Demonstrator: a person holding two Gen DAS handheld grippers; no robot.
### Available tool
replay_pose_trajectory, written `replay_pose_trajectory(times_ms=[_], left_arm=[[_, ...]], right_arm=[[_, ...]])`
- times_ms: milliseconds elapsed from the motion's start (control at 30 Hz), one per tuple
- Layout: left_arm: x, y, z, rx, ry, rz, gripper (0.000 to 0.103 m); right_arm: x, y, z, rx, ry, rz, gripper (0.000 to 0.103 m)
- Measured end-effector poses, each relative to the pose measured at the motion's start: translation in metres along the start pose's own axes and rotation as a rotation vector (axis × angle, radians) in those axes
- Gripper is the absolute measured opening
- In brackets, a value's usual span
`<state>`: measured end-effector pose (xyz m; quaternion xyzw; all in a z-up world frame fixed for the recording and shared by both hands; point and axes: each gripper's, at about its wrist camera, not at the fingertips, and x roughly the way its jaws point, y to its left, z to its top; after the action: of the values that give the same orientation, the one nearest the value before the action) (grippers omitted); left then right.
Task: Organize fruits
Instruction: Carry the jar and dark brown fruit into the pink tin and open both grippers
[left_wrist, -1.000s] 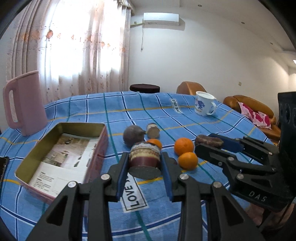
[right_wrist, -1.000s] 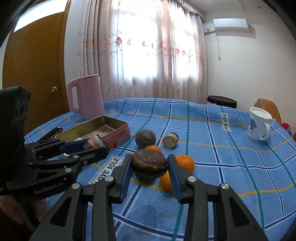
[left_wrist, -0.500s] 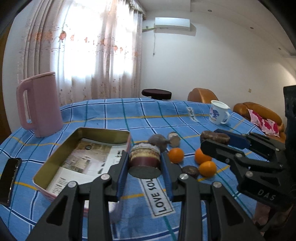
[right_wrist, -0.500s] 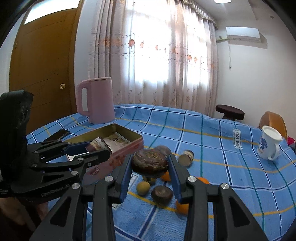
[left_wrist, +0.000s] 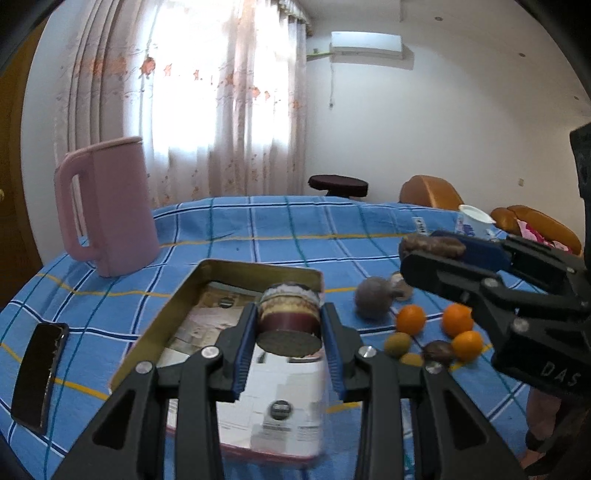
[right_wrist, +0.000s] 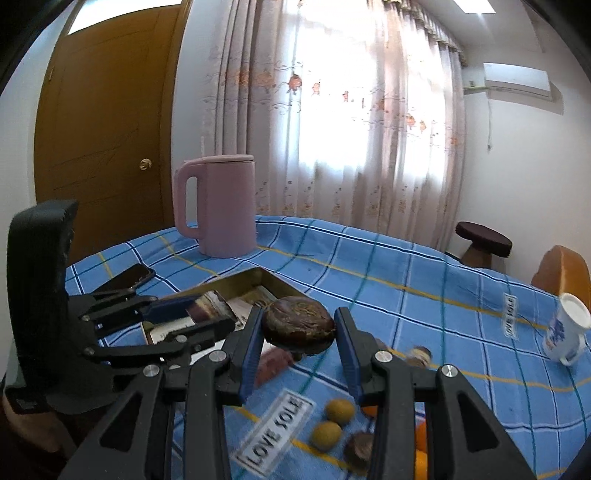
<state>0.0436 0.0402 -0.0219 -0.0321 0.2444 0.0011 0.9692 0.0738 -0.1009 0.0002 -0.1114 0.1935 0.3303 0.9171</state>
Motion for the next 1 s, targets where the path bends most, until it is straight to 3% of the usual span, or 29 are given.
replay_pose_trajectory(times_ms=[333, 933, 1000], left_arm=[[0.014, 0.038, 0.0, -0.041, 0.035, 0.052, 0.036], [0.027, 0.063, -0.007, -0.067, 0.091, 0.099, 0.037], [0.024, 0.063, -0.006, -0.062, 0.084, 0.109, 0.038]], right_arm=[[0.051, 0.026, 0.007, -0.028, 0.048, 0.046, 0.04], [0.103, 0.044, -0.013, -0.022, 0.187, 0.106, 0.041], [0.102, 0.043, -0.014, -0.013, 0.196, 0.112, 0.05]])
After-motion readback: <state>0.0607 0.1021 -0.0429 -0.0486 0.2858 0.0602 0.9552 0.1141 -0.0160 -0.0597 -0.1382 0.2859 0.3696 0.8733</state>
